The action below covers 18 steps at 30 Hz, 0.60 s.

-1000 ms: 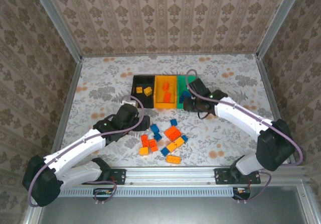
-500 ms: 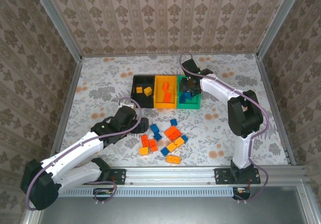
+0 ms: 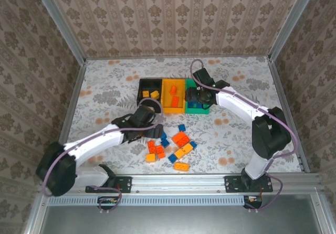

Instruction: Sort the legos into containers by color

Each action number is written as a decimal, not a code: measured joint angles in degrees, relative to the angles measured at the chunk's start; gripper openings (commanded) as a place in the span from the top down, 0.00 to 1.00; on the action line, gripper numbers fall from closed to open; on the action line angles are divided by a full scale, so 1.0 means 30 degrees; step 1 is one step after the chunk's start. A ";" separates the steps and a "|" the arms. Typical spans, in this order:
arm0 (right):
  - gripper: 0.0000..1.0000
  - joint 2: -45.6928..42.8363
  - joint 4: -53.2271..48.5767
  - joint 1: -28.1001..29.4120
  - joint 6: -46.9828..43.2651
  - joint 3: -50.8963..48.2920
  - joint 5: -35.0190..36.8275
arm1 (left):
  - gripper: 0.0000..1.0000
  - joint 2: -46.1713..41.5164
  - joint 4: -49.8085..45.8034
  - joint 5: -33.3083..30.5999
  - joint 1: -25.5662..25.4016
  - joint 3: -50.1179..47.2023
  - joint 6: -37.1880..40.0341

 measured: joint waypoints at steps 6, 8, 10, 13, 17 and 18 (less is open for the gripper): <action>0.27 -0.1377 0.0401 0.0109 0.0306 -0.2259 -0.0262 | 0.08 0.3927 0.0364 0.0306 -0.0882 0.1836 0.0714; 0.27 -0.1625 0.0561 0.0109 0.0321 -0.2725 -0.0255 | 0.09 0.4670 0.0350 0.0291 -0.1166 0.2076 0.0823; 0.27 -0.1814 0.0663 0.0109 0.0328 -0.2994 -0.0255 | 0.12 0.5260 0.0364 0.0284 -0.1377 0.2237 0.0903; 0.27 -0.2040 0.0721 0.0058 0.0321 -0.3213 -0.0255 | 0.18 0.5872 0.0357 0.0284 -0.1530 0.2266 0.1064; 0.26 -0.2353 0.0838 -0.0066 0.0321 -0.3279 -0.0248 | 0.33 0.6317 0.0379 0.0277 -0.1596 0.2266 0.1297; 0.26 -0.2455 0.0882 -0.0102 0.0321 -0.3300 -0.0248 | 0.35 0.6324 0.0372 0.0284 -0.1632 0.2266 0.1319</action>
